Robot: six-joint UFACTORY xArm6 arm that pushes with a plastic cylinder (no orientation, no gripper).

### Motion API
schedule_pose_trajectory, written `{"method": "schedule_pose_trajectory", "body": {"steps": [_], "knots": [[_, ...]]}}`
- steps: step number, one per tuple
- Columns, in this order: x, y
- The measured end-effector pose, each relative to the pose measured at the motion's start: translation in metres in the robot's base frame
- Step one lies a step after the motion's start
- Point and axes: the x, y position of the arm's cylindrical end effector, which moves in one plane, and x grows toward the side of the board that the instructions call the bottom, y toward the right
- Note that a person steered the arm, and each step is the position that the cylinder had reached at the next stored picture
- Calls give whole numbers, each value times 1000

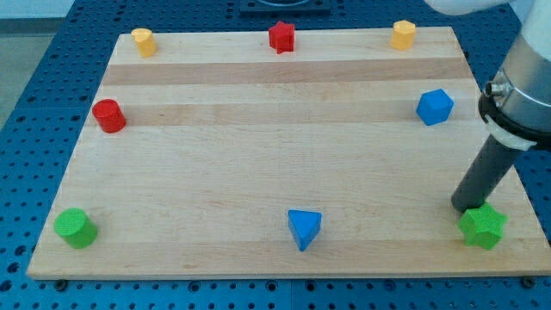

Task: Place blue cube and yellow hexagon in a vertical line

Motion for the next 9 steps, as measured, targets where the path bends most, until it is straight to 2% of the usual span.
{"method": "schedule_pose_trajectory", "body": {"steps": [2,4,5,6,9], "knots": [[-15,-13],[-105,-75],[-159,-89],[-191,-86],[-178,-20]]}}
